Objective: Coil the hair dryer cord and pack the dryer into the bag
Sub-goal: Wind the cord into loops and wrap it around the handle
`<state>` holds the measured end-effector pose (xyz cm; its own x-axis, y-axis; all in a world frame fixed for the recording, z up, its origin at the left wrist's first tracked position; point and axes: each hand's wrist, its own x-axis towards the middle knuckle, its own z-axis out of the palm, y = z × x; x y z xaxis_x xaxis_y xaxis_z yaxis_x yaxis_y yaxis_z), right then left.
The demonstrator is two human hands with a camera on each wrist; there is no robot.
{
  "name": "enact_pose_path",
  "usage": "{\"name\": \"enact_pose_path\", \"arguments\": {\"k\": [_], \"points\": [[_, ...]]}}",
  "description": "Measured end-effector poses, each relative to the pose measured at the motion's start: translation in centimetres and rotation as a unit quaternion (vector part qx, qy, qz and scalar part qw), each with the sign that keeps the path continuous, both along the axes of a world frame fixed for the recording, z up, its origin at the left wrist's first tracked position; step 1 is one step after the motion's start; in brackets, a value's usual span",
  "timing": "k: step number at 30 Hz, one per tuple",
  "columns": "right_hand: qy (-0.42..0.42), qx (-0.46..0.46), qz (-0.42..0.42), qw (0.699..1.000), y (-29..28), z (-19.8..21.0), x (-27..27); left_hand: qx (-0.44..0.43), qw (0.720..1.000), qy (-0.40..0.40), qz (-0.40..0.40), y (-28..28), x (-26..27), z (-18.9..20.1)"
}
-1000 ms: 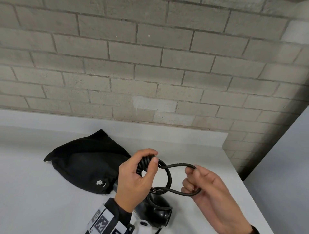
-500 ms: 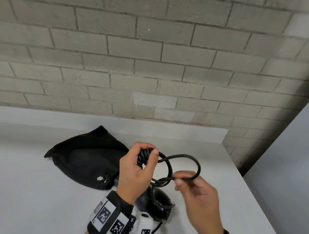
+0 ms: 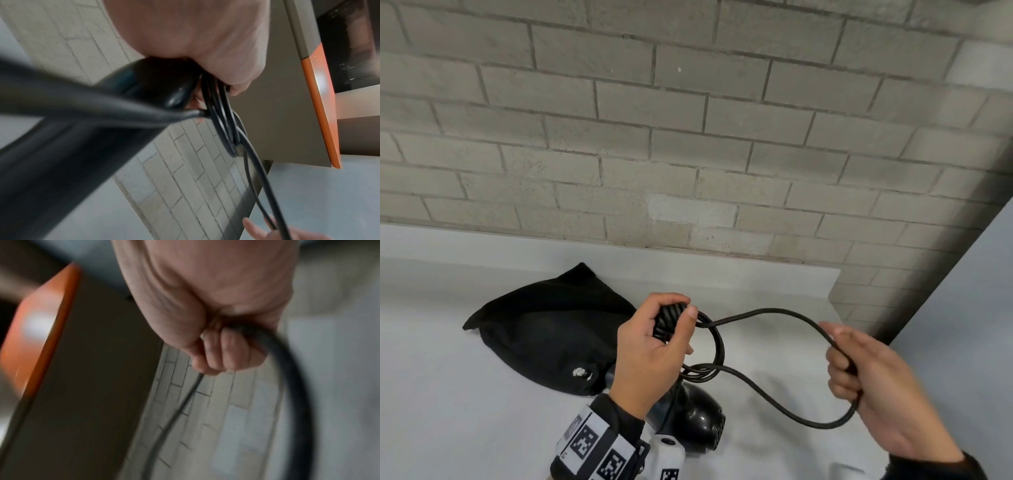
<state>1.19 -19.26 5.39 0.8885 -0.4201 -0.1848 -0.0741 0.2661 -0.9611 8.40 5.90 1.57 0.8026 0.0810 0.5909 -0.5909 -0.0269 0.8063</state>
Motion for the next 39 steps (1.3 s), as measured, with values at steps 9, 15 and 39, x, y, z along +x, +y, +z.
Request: {"name": "enact_pose_path", "arguments": {"k": [9, 15, 39], "points": [[-0.310, -0.510, -0.159, 0.786, 8.8, -2.6, -2.5, 0.015, 1.000, -0.002, 0.017, -0.2, -0.1, 0.0], [-0.261, -0.646, 0.063, 0.715, 11.1, -5.2, -0.3, 0.027, 0.999, -0.014, 0.021, -0.2, -0.2, 0.0], [-0.333, -0.083, -0.312, 0.886, 3.1, -1.7, -4.3, 0.043, 0.999, -0.025, 0.014, 0.2, 0.4, -0.2]]}}
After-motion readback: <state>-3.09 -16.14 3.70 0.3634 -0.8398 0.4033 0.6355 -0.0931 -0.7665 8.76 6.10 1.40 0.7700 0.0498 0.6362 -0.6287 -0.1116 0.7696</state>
